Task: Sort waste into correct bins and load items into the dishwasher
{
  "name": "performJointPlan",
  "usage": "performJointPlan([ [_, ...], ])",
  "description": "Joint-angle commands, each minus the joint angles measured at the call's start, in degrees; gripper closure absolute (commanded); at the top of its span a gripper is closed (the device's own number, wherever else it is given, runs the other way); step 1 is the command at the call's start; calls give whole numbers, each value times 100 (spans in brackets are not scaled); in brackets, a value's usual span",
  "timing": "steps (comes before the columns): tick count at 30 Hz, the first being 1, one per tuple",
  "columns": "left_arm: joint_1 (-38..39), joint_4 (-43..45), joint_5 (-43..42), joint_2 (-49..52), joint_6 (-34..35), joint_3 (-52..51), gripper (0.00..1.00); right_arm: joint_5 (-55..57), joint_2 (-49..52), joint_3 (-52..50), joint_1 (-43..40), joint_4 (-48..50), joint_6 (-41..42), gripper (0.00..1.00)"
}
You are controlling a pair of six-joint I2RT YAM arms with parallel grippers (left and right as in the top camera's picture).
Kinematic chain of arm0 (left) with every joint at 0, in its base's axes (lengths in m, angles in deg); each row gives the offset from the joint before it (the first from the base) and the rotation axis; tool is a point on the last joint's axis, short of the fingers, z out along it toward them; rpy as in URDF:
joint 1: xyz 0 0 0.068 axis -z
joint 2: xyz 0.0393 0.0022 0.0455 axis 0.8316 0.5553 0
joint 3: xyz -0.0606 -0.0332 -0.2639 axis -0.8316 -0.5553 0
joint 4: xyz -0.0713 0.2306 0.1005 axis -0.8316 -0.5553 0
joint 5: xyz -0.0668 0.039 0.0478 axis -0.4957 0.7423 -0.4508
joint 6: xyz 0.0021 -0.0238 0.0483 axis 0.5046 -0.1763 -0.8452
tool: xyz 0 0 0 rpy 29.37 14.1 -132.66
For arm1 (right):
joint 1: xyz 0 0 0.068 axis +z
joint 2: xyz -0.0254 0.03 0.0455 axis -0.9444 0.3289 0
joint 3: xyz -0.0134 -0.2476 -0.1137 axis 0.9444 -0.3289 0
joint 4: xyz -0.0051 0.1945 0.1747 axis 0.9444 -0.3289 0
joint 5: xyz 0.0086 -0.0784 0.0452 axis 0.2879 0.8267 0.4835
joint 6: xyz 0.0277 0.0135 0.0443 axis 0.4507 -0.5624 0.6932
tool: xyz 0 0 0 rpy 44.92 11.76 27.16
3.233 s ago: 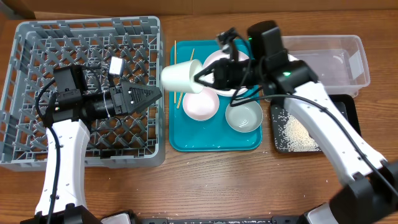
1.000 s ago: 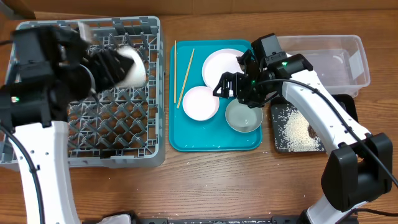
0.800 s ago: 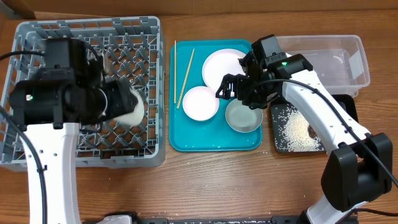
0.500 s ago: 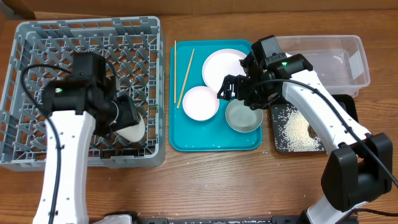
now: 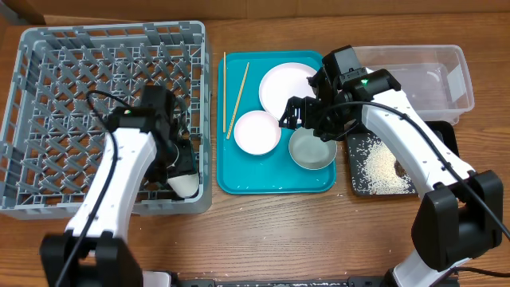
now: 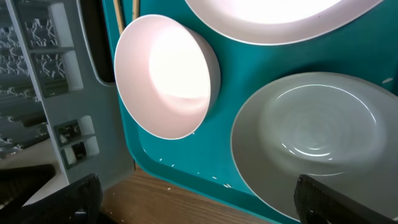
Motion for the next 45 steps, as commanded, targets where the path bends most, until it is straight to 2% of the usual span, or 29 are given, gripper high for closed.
performJointPlan([
  [1,37,-17,210,428,42,-52,60,20,33,28,31,-33,-39,0],
  [3,35,-20,210,605,42,-52,53,20,33,28,31,-44,-39,0],
  [6,35,-20,212,667,39,-22,34,20,33,28,31,-37,-42,0],
  [7,35,-63,212,664,39,52,31,20,33,28,31,-33,-42,0],
  [9,35,-245,219,660,37,339,26,20,33,28,31,-20,-42,0],
  [14,42,-992,256,619,-232,1517,3,15,33,42,31,37,-39,0],
  [20,166,-1631,177,610,-621,2929,6,2,-63,315,13,-190,-44,0],
  [23,457,-1314,-140,595,-817,3421,14,144,-302,525,-66,-376,-39,0],
  [24,785,-826,-157,588,-892,3486,14,402,-590,721,-181,-573,-24,0],
  [25,970,-549,-157,612,-944,3475,12,560,-763,822,-260,-684,11,0],
  [28,1445,68,-201,986,-997,3432,0,927,-1410,1051,-573,-997,26,0],
  [34,1611,525,-203,2118,-1075,3432,0,1051,-2144,1060,-962,-1333,22,0],
  [36,1593,669,-203,2448,-1303,3432,0,1093,-2170,1060,-962,-1421,0,0],
  [43,1569,1143,-203,3106,-2503,3432,11,1198,-2100,898,-955,-1652,-24,0],
  [45,1569,1202,-201,3244,-2629,3432,14,1198,-2079,894,-955,-1694,-22,0],
])
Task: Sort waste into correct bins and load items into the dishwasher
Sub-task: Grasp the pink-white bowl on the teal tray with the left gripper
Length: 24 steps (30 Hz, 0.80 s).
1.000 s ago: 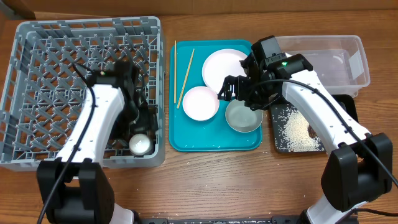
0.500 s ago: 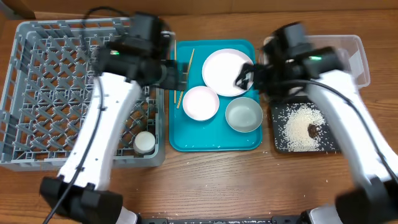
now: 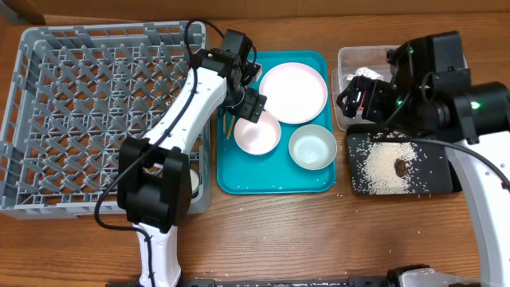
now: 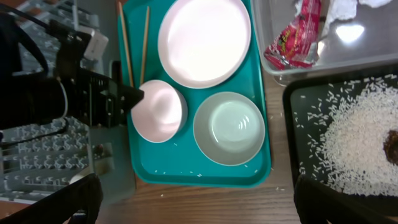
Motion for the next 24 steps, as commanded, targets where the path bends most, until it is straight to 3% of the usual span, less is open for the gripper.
performJointPlan([
  [1,-35,85,-28,262,-684,39,17,101,15,-33,11,-33,-26,0],
  [2,-42,85,-31,345,-682,39,23,101,15,-33,11,-35,-26,0],
  [4,-44,52,-177,498,-678,39,51,101,20,-33,11,-17,-26,0],
  [5,-44,33,-306,568,-680,39,59,101,22,-33,11,-4,-26,0],
  [9,-44,-22,-538,730,-675,39,69,103,31,-31,11,39,-26,0],
  [13,-44,-59,-566,754,-675,39,96,103,46,-33,11,37,-26,0],
  [18,-92,-282,-417,706,-678,101,96,103,59,-33,11,4,-26,0],
  [24,-271,-1338,-74,142,-682,820,96,103,68,-33,11,-7,-26,0],
])
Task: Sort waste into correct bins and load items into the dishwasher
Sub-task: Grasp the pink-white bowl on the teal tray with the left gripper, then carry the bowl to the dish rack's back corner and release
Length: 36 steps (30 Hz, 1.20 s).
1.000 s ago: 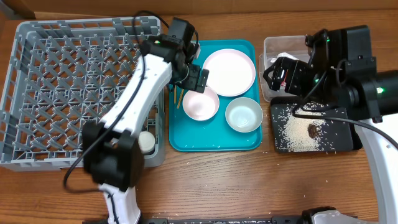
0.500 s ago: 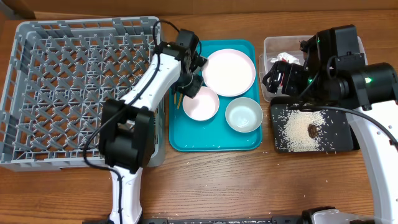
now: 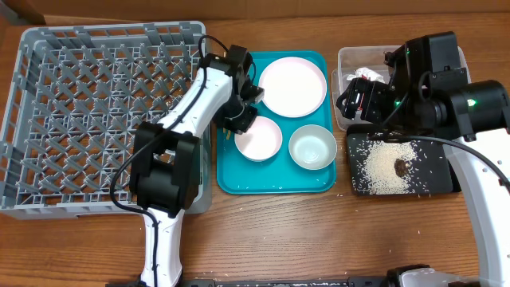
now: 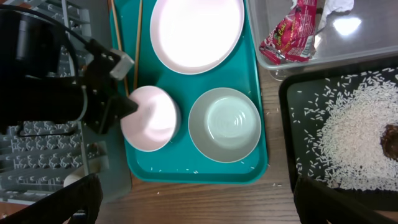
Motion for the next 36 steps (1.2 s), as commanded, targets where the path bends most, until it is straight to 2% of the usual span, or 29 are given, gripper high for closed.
performJointPlan([
  [1,-197,-332,249,-717,-63,678,96,66,26,-4,11,15,-26,0],
  [4,-411,-573,817,-1475,9,1322,96,66,28,-7,11,17,-26,0],
  [5,-448,-476,1274,-1648,199,1434,96,66,31,-7,11,20,-26,0],
  [7,-470,-11,2907,-1980,748,1545,96,66,39,-4,11,22,-24,0],
  [10,-470,1126,5302,-2197,1032,1545,96,66,70,-7,11,35,-26,0],
  [11,-470,1322,5663,-2186,1185,1545,96,66,76,-7,11,39,-26,0],
  [12,-472,1637,6279,-2052,1657,1543,96,66,105,-4,11,35,-24,0],
  [15,-470,1967,6948,-1714,1976,1539,96,66,149,-7,11,-7,-24,0],
  [21,-476,3136,8789,-492,1969,1539,96,63,151,-7,11,-33,-22,0],
  [23,-476,3506,8992,-33,1814,1539,96,61,151,-7,11,-57,-20,0],
  [27,-476,3635,9012,597,1762,1539,96,61,151,-7,11,-76,-15,0],
  [36,-522,3893,9007,1250,1784,1539,96,66,151,-9,11,-114,-20,0],
])
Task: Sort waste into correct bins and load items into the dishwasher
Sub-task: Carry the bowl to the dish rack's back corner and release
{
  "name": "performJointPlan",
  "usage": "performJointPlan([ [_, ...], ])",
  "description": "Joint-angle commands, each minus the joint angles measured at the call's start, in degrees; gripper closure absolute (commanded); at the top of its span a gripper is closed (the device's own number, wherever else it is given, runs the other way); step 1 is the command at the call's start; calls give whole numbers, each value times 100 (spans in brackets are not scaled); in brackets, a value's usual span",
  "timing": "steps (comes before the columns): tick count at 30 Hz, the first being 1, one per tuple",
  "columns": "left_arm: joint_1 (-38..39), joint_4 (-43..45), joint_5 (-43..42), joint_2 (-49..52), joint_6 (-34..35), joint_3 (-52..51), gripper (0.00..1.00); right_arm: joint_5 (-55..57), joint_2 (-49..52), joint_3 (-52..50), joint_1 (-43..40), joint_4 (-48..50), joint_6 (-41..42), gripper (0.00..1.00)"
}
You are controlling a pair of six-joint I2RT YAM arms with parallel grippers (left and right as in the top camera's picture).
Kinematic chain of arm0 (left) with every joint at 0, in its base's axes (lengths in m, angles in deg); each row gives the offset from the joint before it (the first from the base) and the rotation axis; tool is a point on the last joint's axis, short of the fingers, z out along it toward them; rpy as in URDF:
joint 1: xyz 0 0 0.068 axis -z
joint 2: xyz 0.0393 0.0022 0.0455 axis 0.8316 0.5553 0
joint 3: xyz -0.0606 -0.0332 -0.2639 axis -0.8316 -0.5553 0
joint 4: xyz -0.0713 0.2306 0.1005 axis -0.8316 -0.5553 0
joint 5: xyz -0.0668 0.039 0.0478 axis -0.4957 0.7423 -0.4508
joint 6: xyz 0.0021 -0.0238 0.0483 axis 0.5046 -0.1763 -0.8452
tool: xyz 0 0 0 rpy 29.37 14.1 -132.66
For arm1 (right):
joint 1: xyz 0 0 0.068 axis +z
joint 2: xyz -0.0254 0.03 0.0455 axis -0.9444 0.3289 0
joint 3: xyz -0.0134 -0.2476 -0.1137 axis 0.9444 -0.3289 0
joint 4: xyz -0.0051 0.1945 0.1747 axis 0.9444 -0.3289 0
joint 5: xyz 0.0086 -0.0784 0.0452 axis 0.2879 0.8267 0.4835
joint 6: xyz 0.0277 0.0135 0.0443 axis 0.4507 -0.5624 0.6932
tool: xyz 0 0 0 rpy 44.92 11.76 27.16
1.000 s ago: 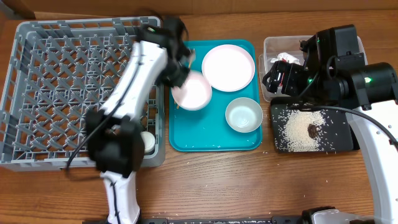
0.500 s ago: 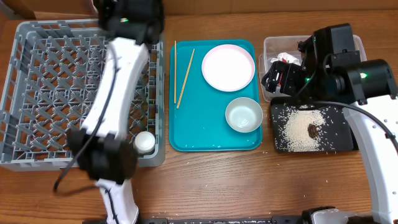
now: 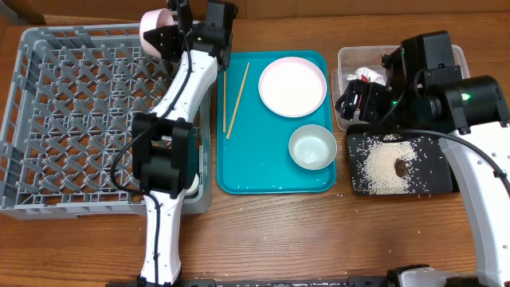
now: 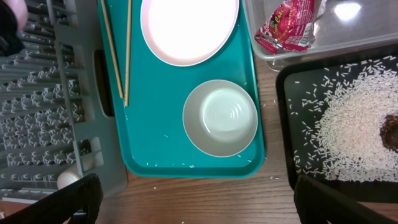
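Note:
My left gripper (image 3: 174,25) is shut on the rim of a pink bowl (image 3: 154,33), holding it tilted over the far right corner of the grey dish rack (image 3: 48,48). On the teal tray (image 3: 263,171) lie two chopsticks (image 3: 236,96), a white plate (image 3: 292,86) and a grey-green bowl (image 3: 312,147). My right gripper (image 4: 196,190) hangs open and empty, high over the tray's near edge. In the right wrist view the plate (image 4: 186,28) and the grey-green bowl (image 4: 220,117) show below it.
A clear bin (image 3: 446,60) at the far right holds a red wrapper (image 4: 285,28) and crumpled paper. In front of it a black tray (image 3: 434,179) carries spilled rice and a brown scrap. A white cup (image 3: 189,183) sits in the rack's near right corner.
The pink bowl has left the tray: my left gripper, then at its rim on the tray, now holds it up over the rack's far right corner. The right arm has barely moved.
First my left gripper was down in the rack's near right corner by the white cup, and the right gripper was low over the tray's bowls. Then the right arm stood high by the bins and the left gripper was at the pink bowl, which now hangs over the rack.

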Motion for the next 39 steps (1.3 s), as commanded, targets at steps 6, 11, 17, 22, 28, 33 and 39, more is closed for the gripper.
performJointPlan([
  [6,-20,33,-63,450,166,24,96,61,11,-9,11,33,-20,0],
  [11,87,-7,-70,457,-155,24,89,61,57,-9,11,57,-17,0],
  [17,251,-26,-81,457,-588,24,84,59,125,-9,11,79,-17,0],
  [22,398,-179,-105,457,-610,24,62,57,125,-9,11,76,-17,0],
  [28,542,-361,-107,455,-610,26,9,57,125,-9,11,79,-17,0],
  [33,723,-577,-516,323,-629,44,9,57,125,-9,11,74,-17,0],
  [39,857,-1504,-2490,-319,-271,44,0,57,125,-9,11,74,-17,0],
])
